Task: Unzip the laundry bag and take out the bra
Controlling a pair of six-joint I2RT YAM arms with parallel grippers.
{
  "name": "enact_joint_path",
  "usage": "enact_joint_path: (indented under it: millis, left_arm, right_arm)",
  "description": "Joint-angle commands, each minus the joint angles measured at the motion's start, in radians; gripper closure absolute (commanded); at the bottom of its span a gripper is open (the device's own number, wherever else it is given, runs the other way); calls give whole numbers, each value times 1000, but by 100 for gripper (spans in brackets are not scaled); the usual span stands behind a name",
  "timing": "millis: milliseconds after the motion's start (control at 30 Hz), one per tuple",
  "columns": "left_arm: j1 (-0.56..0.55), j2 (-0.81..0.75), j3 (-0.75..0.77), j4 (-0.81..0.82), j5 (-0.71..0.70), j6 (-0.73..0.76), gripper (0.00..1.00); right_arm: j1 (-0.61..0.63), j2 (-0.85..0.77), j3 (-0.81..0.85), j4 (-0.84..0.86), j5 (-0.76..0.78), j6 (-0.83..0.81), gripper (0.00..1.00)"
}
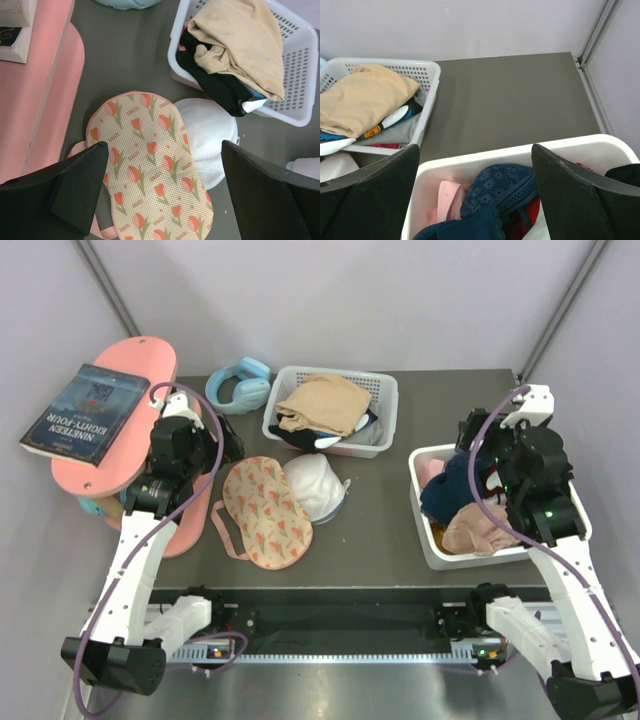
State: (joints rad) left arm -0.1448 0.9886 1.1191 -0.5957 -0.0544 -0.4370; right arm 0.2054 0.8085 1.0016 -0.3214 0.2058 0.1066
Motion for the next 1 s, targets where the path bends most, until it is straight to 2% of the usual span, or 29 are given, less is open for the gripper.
enact_joint_path:
  millis: [0, 133, 267, 300, 367, 467, 567, 733, 967]
  left_arm:
    - [1, -19, 13, -19, -61, 7, 1]
    - [1, -25, 24, -39, -59, 30, 1]
    - [-21, 2, 38, -52, -68, 52, 1]
    - [-41, 33, 56, -55, -106, 55, 1]
    - [-149, 67, 77, -55, -157, 66, 1]
    - [-291, 134, 103, -15, -216, 60, 1]
    - [-400, 202, 108, 40, -245, 63, 1]
    - [-553, 381, 151, 76, -303, 95, 1]
    - [-592, 625, 208, 114, -326, 142, 1]
  right_arm:
    - [11, 11, 26, 53, -25, -50, 7]
    - [52, 56, 74, 32, -39, -76, 9]
    - [202, 124, 144, 30, -7, -93, 10]
    - [236, 141, 166, 31, 4, -93, 10]
    - [322, 198, 190, 36, 18, -81, 10]
    - [386, 250, 206, 74, -6, -9, 10]
    - [399, 255, 166, 128, -42, 83, 10]
    - [399, 242, 141, 111, -62, 133, 10]
    - [399, 156, 83, 81, -26, 177, 9]
